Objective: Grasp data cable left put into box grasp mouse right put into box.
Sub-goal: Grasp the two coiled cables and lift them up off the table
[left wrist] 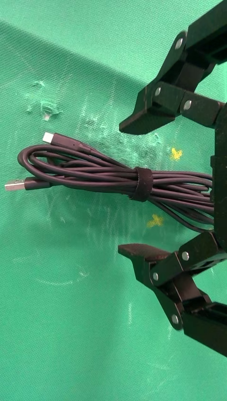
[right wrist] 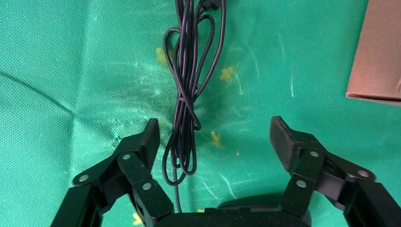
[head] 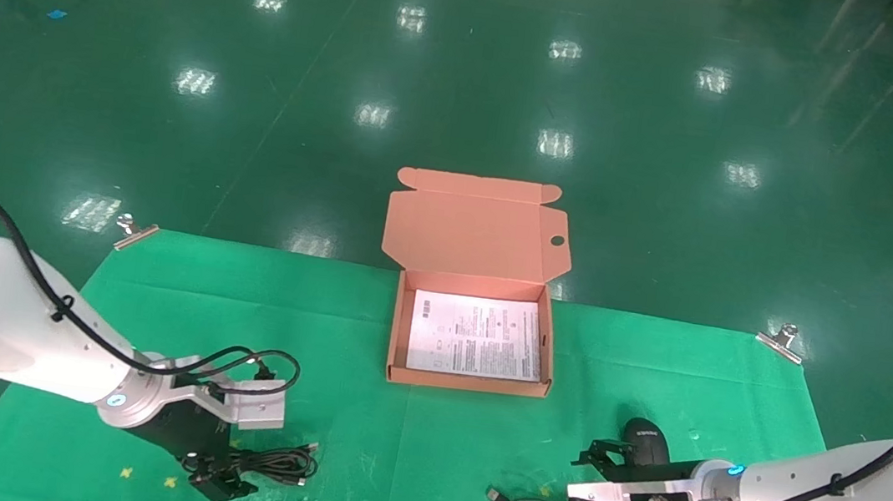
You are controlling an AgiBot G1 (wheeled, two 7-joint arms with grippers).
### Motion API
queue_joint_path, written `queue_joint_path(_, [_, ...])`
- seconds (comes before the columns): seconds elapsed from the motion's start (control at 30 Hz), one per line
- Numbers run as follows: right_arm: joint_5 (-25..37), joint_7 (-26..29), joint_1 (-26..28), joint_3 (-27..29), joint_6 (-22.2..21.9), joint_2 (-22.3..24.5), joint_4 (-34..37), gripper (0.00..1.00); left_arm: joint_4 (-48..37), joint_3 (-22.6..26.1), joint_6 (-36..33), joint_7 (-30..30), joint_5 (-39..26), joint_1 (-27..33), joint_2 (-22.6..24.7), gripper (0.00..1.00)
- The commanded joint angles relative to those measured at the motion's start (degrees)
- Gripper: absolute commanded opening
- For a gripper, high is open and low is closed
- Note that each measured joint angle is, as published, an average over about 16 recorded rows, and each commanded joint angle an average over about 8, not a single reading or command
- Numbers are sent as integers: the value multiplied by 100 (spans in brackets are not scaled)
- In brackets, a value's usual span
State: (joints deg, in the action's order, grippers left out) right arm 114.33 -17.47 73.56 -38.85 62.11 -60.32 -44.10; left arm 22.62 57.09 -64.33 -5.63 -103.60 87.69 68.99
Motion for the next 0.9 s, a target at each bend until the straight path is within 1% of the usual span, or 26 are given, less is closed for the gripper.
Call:
queue_joint_path(0.03, [-2,4,0,1,7,4,-10,0,20,3,-3,-6,-5,-3,-6,0])
queue_joint_path(0.9, [-12,22,-4,7,30,20,-45,0,88,12,-14,-28,-18,-16,-25,0])
